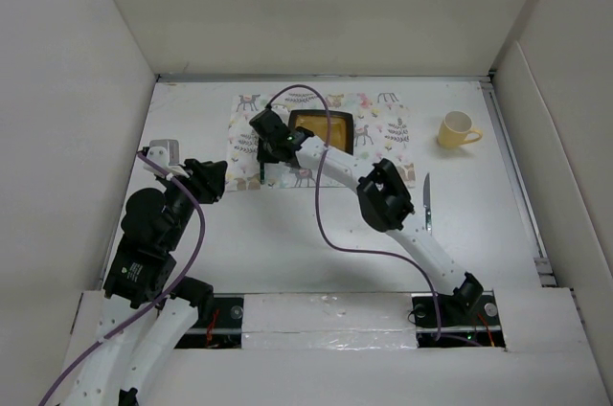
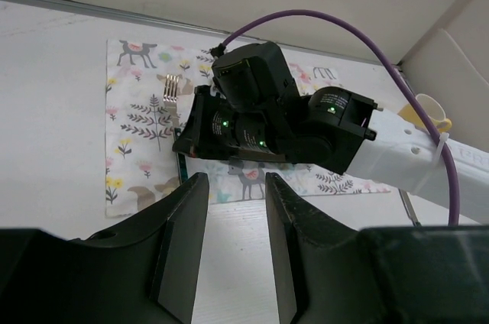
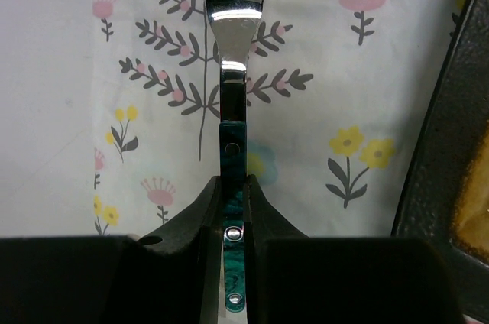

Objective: Set the dinner table for one person

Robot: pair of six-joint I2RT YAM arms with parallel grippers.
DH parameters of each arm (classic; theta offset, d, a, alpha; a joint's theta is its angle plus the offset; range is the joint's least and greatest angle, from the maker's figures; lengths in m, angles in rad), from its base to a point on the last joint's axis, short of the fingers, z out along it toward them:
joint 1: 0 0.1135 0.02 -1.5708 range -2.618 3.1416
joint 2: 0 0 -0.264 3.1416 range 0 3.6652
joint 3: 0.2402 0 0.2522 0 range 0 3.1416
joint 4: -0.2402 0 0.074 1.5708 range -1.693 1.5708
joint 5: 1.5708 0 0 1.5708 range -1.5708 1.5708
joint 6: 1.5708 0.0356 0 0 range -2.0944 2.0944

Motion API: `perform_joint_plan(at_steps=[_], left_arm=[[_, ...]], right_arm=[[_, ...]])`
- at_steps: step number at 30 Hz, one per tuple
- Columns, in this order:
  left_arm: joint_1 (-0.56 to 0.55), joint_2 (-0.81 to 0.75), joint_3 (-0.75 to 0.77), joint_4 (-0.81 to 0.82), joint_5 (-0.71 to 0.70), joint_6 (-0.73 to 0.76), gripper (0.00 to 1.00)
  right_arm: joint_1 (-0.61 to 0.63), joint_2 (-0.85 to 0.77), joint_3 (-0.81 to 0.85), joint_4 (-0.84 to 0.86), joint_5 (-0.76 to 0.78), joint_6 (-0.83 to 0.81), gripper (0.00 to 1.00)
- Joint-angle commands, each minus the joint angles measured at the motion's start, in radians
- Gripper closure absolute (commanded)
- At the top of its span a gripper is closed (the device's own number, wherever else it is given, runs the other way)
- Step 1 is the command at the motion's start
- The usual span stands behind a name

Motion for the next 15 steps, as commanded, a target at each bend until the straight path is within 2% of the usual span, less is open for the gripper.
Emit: perform_joint_plan(at_steps=[1, 15], left_arm=[[0.006, 0.003, 0.007, 0.036, 0.013, 0.002, 0.67], [0.006, 0.013, 0.007, 0.038, 0.008, 0.004, 0.67]], right_arm=[[-0.008, 0.022, 0.059, 0.029, 0.008, 0.017, 1.00], [-0.056, 0.060, 0.114, 0.052, -0.031, 0.007, 1.00]])
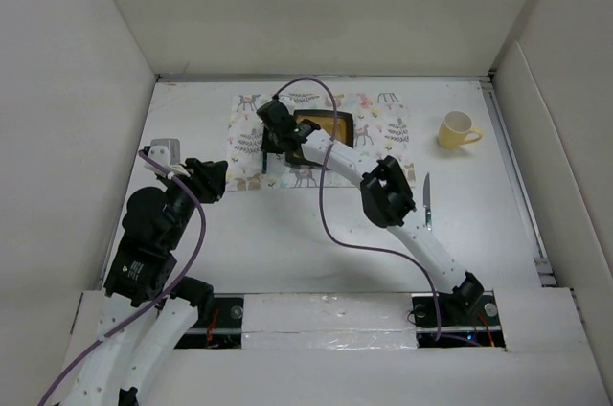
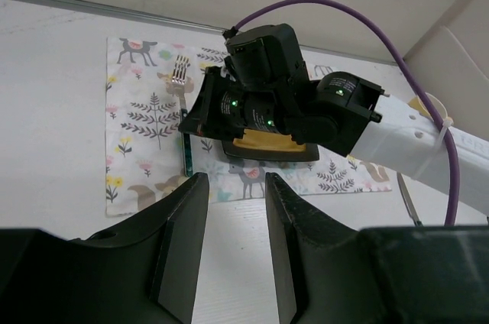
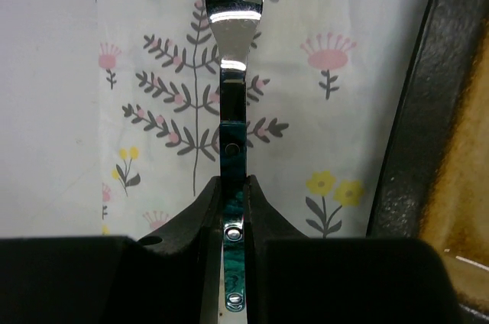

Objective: Set the dinner table for one person

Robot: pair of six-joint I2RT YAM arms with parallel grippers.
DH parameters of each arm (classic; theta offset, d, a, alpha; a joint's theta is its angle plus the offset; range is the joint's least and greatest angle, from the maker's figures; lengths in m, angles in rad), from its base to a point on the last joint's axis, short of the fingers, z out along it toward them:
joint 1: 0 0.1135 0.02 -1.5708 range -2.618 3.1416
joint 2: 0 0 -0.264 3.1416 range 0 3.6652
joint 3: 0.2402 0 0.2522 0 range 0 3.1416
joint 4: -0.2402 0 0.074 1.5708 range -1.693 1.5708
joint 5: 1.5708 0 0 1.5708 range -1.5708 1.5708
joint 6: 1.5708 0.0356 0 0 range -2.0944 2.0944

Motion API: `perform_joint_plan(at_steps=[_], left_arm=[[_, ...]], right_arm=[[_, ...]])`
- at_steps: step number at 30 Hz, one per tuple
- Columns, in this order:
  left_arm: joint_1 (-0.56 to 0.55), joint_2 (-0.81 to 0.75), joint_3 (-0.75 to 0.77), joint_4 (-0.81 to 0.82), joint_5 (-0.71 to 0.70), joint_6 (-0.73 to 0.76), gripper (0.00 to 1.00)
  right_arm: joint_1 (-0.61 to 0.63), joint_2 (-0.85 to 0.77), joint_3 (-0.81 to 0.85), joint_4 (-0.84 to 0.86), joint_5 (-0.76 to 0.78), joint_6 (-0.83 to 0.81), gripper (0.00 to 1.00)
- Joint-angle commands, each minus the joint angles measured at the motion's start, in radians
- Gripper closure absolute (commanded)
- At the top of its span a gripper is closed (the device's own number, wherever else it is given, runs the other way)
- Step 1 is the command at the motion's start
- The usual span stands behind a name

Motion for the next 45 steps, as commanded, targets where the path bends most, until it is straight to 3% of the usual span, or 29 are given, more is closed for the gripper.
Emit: perform_joint_plan(at_steps=[1, 11, 14, 18, 21, 28, 29, 30, 32, 33, 34, 37, 40, 43, 45], left_arm=[[0.006, 0.010, 0.007, 0.036, 0.008, 0.004, 0.67], [0.006, 0.010, 0.006, 0.039, 0.005, 0.004, 0.67], [0.006, 0.010, 0.007, 0.039, 0.009, 0.004, 0.67], [0.006, 0.012, 0.006, 0.038, 0.011, 0.004, 0.67], [0.006, 0.010, 0.006, 0.041, 0.011, 0.005, 0.67], [0.006, 0.009, 0.004, 0.036, 0.008, 0.005, 0.67], [0.006, 0.007, 0.006, 0.038, 0.009, 0.007, 0.67], [0.006, 0.004, 0.006, 0.038, 0.009, 0.007, 0.67], [0.006, -0.005, 0.006, 0.041, 0.005, 0.005, 0.67], [0.006, -0.008, 0.006, 0.038, 0.000, 0.005, 0.67], [0.006, -0.010, 0.009, 0.036, -0.005, 0.004, 0.67], [0.006, -0.022, 0.013, 0.038, -0.008, 0.004, 0.66], [0.006, -0.042, 0.013, 0.038, 0.003, 0.004, 0.60], [0.006, -0.072, 0.016, 0.041, 0.003, 0.005, 0.55], [0.006, -0.079, 0.016, 0.038, -0.003, 0.005, 0.54]], right_arm=[[-0.016, 0.039, 0.056, 0.051, -0.019, -0.005, 1.00], [-0.025, 0.082, 0.130, 0.080, -0.060, -0.011, 0.93], [-0.025, 0.070, 0.105, 0.094, -0.074, -0.011, 0.87], [-0.014, 0.004, 0.027, 0.146, -0.068, -0.017, 0.68], [-0.014, -0.062, -0.018, 0.169, -0.062, -0.031, 0.61], [-0.005, -0.255, -0.172, 0.264, -0.074, -0.080, 0.63], [-0.005, -0.334, -0.217, 0.286, -0.077, -0.088, 0.68], [-0.005, -0.387, -0.336, 0.312, -0.067, -0.112, 0.83], [-0.005, -0.518, -0.505, 0.384, -0.022, -0.129, 1.00], [-0.005, -0.686, -0.738, 0.430, 0.045, -0.164, 1.00], [-0.005, -0.773, -0.866, 0.529, 0.083, -0.183, 1.00], [-0.040, -1.087, -1.246, 0.519, 0.173, -0.204, 1.00], [-0.134, -1.325, -1.492, 0.296, 0.202, -0.169, 1.00], [-0.237, -1.514, -1.616, 0.060, 0.176, -0.109, 1.00], [-0.301, -1.602, -1.720, 0.031, 0.141, -0.077, 0.89]])
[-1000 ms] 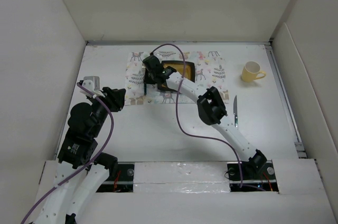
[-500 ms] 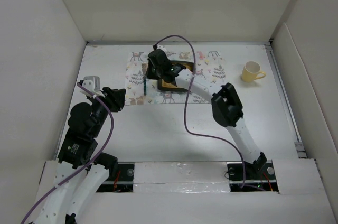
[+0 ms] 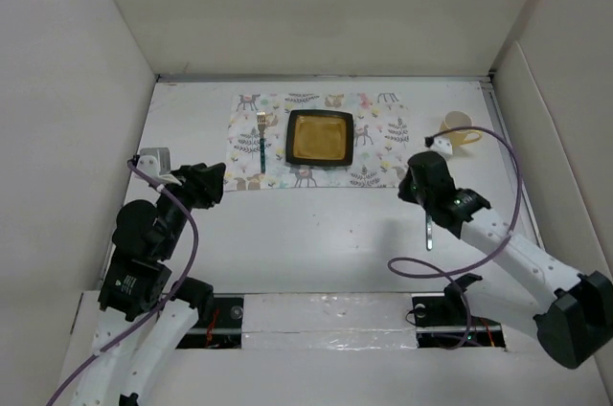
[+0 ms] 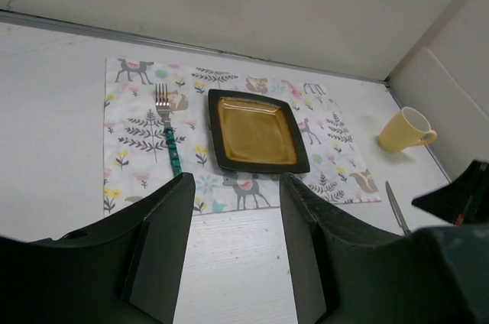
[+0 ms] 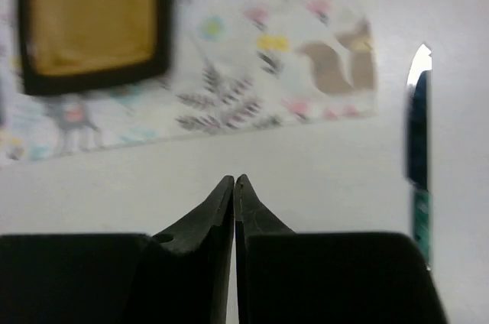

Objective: Set the dinner table for one person

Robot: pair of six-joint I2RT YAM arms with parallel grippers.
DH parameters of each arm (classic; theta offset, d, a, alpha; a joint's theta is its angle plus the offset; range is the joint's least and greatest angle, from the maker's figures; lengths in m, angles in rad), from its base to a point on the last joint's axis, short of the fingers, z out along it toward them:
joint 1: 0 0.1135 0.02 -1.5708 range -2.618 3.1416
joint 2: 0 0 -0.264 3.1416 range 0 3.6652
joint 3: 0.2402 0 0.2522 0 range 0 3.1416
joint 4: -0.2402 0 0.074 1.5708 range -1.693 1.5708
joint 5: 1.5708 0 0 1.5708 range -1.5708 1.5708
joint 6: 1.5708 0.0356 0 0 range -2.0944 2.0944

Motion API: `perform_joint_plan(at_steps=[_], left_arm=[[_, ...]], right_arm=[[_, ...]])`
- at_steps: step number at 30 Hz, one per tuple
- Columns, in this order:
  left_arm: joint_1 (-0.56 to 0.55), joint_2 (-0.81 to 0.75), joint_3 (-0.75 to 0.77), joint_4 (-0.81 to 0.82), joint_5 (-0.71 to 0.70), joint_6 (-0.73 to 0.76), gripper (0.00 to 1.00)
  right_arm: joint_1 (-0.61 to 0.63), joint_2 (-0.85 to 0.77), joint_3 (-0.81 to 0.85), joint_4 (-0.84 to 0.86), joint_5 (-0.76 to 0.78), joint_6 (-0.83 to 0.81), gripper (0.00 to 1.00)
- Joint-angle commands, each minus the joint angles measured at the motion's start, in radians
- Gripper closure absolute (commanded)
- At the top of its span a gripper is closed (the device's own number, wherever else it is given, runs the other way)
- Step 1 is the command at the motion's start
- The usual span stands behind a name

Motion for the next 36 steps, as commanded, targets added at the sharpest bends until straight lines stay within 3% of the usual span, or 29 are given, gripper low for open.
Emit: perform_joint_plan(at_steps=[1, 3, 6, 7, 10, 12, 18, 26, 31, 34, 36], left_arm=[[0.006, -0.030, 0.016, 0.041, 0.000, 0.007, 0.54], [0.006, -0.039, 0.018, 0.041, -0.005, 0.007, 0.53], [0.006, -0.052, 0.018, 0.038, -0.008, 0.007, 0.53], [0.006, -0.058, 0.018, 0.042, -0.007, 0.007, 0.53], [-0.003, -0.070, 0.022, 0.041, -0.008, 0.007, 0.52], [-0.004, -0.076, 0.024, 0.038, -0.011, 0.008, 0.52], [-0.013, -0.099, 0.025, 0.038, -0.027, 0.007, 0.52], [-0.013, -0.102, 0.030, 0.036, -0.042, 0.010, 0.52], [-0.013, -0.125, 0.036, 0.038, -0.054, 0.011, 0.52], [-0.013, -0.139, 0.029, 0.036, -0.056, 0.011, 0.52], [-0.022, -0.136, 0.030, 0.030, -0.059, 0.011, 0.52]], right_arm=[[-0.072, -0.122, -0.137, -0.166, -0.043, 0.054, 0.82], [-0.183, -0.203, -0.210, -0.171, -0.121, 0.059, 0.63], [-0.312, -0.210, -0.248, -0.178, -0.219, -0.007, 0.46], [-0.405, -0.190, -0.241, -0.194, -0.250, -0.037, 0.45], [-0.529, -0.072, -0.190, -0.234, -0.356, -0.125, 0.42], [-0.538, 0.043, -0.176, -0.235, -0.396, -0.125, 0.42], [-0.528, 0.277, -0.100, -0.253, -0.393, -0.165, 0.60], [-0.433, 0.370, -0.034, -0.359, -0.318, -0.113, 0.74], [-0.347, 0.505, 0.095, -0.491, -0.176, -0.101, 0.81], [-0.330, 0.557, 0.134, -0.496, -0.191, -0.084, 0.98], [-0.308, 0.551, 0.141, -0.491, -0.197, -0.064, 1.00]])
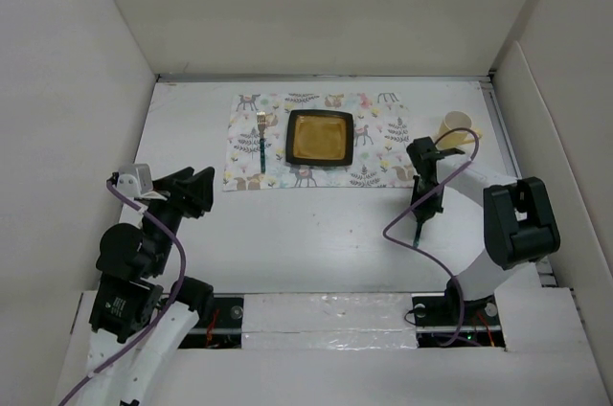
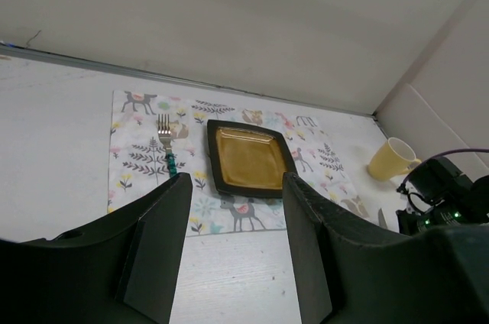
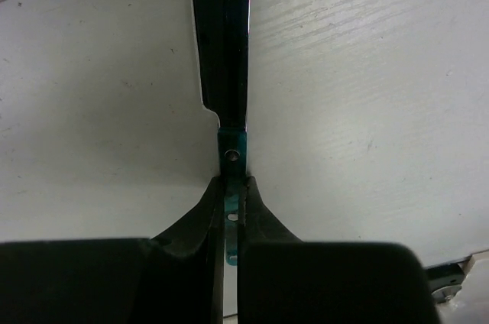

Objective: Set the dinner table for one person

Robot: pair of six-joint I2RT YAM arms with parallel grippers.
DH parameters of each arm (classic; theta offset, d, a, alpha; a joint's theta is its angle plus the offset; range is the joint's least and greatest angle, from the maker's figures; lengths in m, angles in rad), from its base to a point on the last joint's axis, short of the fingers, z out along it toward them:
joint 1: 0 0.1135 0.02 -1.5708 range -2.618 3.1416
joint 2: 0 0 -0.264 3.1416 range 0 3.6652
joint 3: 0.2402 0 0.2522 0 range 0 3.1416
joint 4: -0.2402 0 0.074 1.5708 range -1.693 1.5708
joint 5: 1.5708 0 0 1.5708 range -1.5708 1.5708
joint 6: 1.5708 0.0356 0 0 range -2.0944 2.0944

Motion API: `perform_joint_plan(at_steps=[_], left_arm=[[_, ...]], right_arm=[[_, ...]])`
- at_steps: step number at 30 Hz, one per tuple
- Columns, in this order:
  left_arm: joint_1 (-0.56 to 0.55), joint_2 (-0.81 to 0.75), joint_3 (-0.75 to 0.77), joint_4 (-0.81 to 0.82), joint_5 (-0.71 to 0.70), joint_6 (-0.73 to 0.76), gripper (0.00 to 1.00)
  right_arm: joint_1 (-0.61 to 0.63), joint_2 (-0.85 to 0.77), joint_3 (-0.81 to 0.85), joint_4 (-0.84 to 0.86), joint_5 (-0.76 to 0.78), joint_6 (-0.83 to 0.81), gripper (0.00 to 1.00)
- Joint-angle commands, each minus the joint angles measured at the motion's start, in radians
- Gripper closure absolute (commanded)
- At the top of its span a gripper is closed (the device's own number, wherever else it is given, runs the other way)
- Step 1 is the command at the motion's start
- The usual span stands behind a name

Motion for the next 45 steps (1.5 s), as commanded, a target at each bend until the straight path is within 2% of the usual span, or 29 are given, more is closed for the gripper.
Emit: perform_joint_plan(at_steps=[1, 7, 8, 10, 15, 19, 24, 26, 31, 37, 45], left_arm=[[-0.015, -0.006, 0.030, 0.033, -0.010, 0.011, 0.52], [-0.015, 0.005, 0.029, 0.034, 0.010, 0.012, 0.52], [-0.024, 0.007, 0.029, 0.034, 0.002, 0.011, 0.52], [-0.024, 0.013, 0.027, 0.033, 0.000, 0.012, 0.52], [-0.024, 0.031, 0.021, 0.037, -0.001, 0.012, 0.52], [-0.024, 0.045, 0.013, 0.039, -0.006, 0.012, 0.52], [-0.024, 0.069, 0.010, 0.040, -0.009, 0.014, 0.52], [-0.024, 0.085, 0.009, 0.039, 0.005, 0.014, 0.52], [-0.024, 0.105, 0.009, 0.039, 0.000, 0.015, 0.52], [-0.024, 0.119, 0.006, 0.042, 0.004, 0.015, 0.52], [-0.024, 0.120, 0.007, 0.042, -0.001, 0.017, 0.52]], right_arm=[[0.042, 0.004, 0.001, -0.028, 0.013, 0.044, 1.00], [0.076, -0.216, 0.022, -0.060, 0.066, 0.031, 1.00], [0.103, -0.223, 0.077, -0.062, 0.120, 0.021, 1.00], [0.114, -0.215, 0.105, -0.048, 0.121, -0.005, 1.00], [0.153, -0.007, 0.388, 0.013, 0.092, -0.161, 1.00], [0.182, 0.150, 0.568, 0.081, 0.041, -0.189, 1.00], [0.197, 0.279, 0.654, 0.191, 0.029, -0.206, 1.00], [0.182, 0.357, 0.737, 0.155, -0.017, -0.207, 1.00], [0.128, 0.434, 0.786, 0.188, -0.074, -0.221, 1.00], [0.098, 0.483, 0.771, 0.240, -0.091, -0.210, 1.00], [0.088, 0.553, 0.816, 0.195, -0.119, -0.223, 1.00]])
